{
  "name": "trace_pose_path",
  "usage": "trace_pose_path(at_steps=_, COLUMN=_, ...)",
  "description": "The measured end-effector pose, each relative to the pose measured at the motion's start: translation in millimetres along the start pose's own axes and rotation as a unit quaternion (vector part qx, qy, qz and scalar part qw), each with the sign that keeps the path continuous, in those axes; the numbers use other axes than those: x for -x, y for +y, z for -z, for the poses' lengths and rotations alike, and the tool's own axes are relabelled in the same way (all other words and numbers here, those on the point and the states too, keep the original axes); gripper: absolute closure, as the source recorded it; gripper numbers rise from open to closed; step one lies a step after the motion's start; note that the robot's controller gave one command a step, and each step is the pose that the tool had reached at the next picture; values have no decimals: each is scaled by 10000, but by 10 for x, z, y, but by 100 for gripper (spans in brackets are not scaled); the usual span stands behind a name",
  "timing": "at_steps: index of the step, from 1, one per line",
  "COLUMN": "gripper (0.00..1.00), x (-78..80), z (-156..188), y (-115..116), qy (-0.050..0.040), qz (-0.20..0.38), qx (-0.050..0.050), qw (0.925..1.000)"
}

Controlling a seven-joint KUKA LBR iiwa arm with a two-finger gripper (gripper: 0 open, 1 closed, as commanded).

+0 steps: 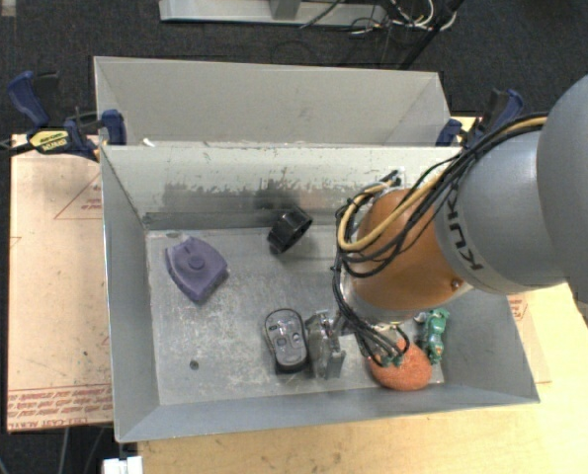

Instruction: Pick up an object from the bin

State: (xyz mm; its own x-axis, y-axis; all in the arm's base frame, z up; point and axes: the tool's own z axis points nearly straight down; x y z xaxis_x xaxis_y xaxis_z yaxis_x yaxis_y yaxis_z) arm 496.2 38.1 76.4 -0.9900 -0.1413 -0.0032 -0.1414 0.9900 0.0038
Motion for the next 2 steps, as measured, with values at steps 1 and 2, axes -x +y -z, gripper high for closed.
trace_pose_path(at_steps=1, gripper=0, x=130, z=359, y=-50, qy=-6, qz=-498, qx=9, qw=9988)
trace_pose_path(at_steps=2, gripper=0, x=167, z=453, y=-65, qy=-16, qz=-704, qx=7, qw=9975)
